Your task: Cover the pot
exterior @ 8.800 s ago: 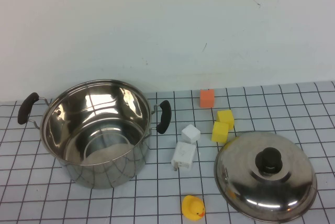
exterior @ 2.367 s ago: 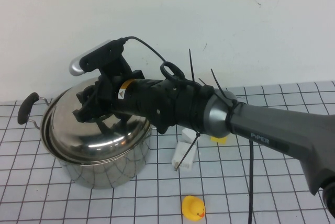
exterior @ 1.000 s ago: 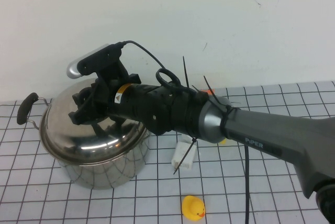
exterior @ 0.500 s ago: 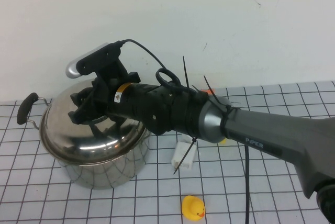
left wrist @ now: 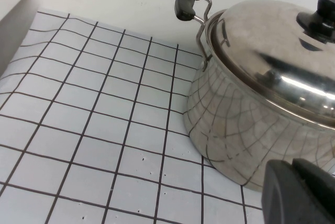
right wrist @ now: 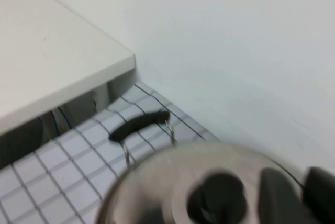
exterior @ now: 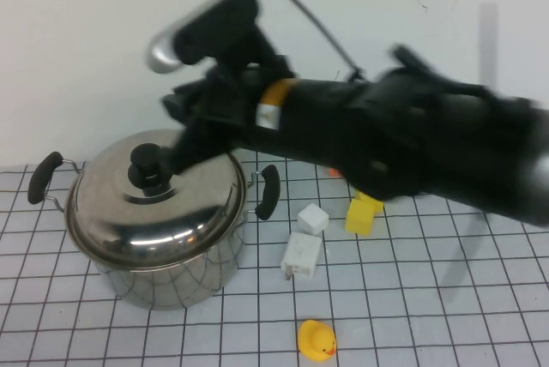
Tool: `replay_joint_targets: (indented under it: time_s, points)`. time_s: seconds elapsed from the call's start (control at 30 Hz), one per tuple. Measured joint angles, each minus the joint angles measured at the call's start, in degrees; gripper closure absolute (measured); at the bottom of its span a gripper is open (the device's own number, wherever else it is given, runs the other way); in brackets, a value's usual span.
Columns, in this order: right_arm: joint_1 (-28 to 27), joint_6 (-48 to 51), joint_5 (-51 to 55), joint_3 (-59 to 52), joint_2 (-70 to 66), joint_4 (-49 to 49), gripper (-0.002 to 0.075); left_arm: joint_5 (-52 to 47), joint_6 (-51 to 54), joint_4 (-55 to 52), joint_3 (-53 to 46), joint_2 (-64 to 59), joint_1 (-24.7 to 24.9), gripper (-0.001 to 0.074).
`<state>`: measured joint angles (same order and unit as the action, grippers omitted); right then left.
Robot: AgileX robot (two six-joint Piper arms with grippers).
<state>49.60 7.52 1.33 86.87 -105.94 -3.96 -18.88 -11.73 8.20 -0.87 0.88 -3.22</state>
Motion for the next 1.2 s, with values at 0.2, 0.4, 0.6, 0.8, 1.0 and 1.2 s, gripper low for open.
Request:
replay_joint_targets:
  time_s: [0.2, 0.4, 0.6, 0.8, 1.0, 1.2]
  points:
    - [0.0, 0.51, 2.0, -17.18, 17.39, 3.96, 0.0718, 0.0, -0.25, 0.0, 0.0, 0.0, 0.0, 0.0738]
    - [0.0, 2.75, 17.55, -24.64, 34.02, 5.05, 0.0726, 0.0, -0.22, 0.0, 0.0, 0.0, 0.0, 0.0738]
    - [0.0, 3.1, 25.18, -33.41, 47.33, 9.66, 0.0727, 0.0, -0.22, 0.0, 0.0, 0.0, 0.0, 0.0738]
    - [-0.33, 1.17, 19.45, -48.07, 60.42, 13.62, 0.0727, 0.0, -0.22, 0.0, 0.0, 0.0, 0.0, 0.0738]
    - [-2.53, 0.35, 14.19, -61.04, 72.94, 14.18, 0.0728, 0.0, -0.22, 0.0, 0.0, 0.0, 0.0, 0.0738]
    - [-10.37, 0.8, 11.56, -71.19, 84.98, 11.91, 0.0728, 0.0, -0.22, 0.0, 0.0, 0.0, 0.0, 0.0738]
